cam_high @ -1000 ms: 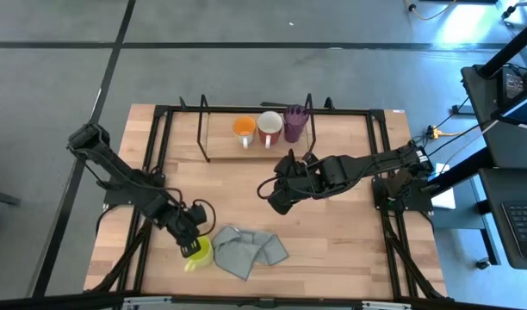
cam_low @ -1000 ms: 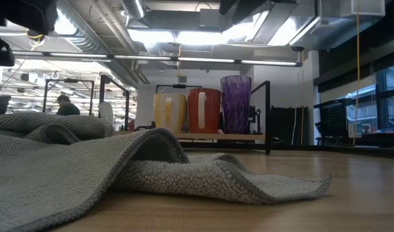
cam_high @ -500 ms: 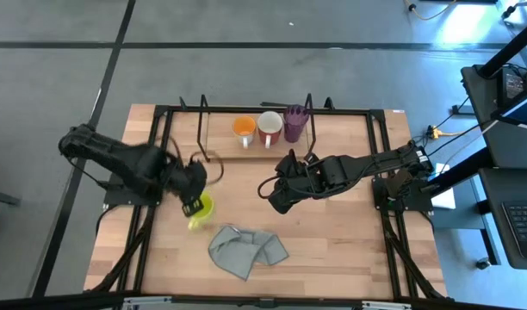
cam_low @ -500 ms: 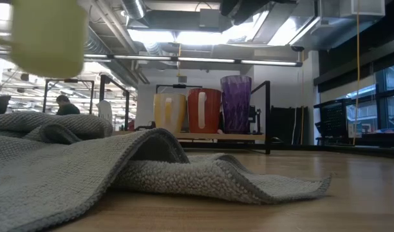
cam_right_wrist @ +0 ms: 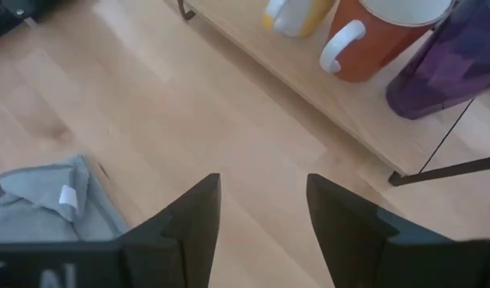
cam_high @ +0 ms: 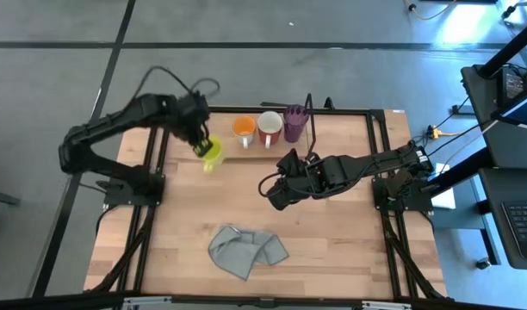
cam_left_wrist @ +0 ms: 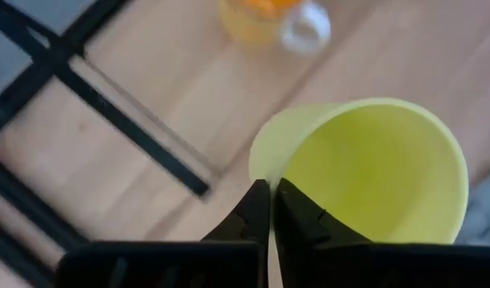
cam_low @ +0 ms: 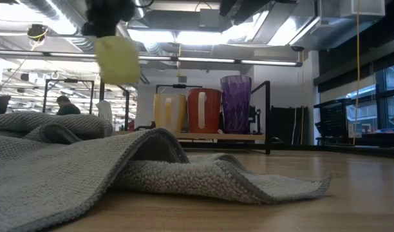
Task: Stack small to large cups/mugs on shelf
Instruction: Put the yellow mug on the shelf
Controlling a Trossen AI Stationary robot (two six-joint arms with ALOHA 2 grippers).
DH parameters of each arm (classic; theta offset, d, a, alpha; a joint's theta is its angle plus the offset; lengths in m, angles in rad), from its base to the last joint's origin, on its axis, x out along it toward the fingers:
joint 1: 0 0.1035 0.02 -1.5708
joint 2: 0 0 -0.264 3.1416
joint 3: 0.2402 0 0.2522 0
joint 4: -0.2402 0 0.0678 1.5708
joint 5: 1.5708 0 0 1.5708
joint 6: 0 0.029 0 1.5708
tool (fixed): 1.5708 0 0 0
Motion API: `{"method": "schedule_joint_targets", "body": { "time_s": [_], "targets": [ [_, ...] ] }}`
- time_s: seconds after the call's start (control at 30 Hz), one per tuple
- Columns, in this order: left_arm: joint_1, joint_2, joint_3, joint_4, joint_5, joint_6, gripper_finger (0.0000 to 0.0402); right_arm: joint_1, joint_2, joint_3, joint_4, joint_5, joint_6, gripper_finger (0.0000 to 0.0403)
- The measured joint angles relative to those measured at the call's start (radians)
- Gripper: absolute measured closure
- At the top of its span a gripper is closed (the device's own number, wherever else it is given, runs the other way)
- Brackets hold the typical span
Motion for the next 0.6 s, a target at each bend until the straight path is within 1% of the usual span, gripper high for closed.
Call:
{"method": "schedule_joint_targets", "body": {
  "time_s": [0.1, 0.23, 0.43, 0.6],
  "targets": [
    [0.096, 0.011, 0.022, 0.039, 0.049, 0.068, 0.0401, -0.003, 0.000, 0.000, 0.000, 0.000, 0.010, 0.0215],
    [0.180, 0.054, 0.057, 0.044, 0.052, 0.160, 0.0401, -0.003, 0.000, 0.000, 0.000, 0.014, 0.036, 0.0215],
    [0.255, 0.162, 0.102, 0.052, 0.052, 0.270, 0.0401, -0.003, 0.000, 0.000, 0.000, 0.019, 0.083, 0.0215],
    [0.288, 0.256, 0.147, 0.073, 0.053, 0.329, 0.0401, -0.003, 0.000, 0.000, 0.000, 0.020, 0.111, 0.0215]
  ]
}}
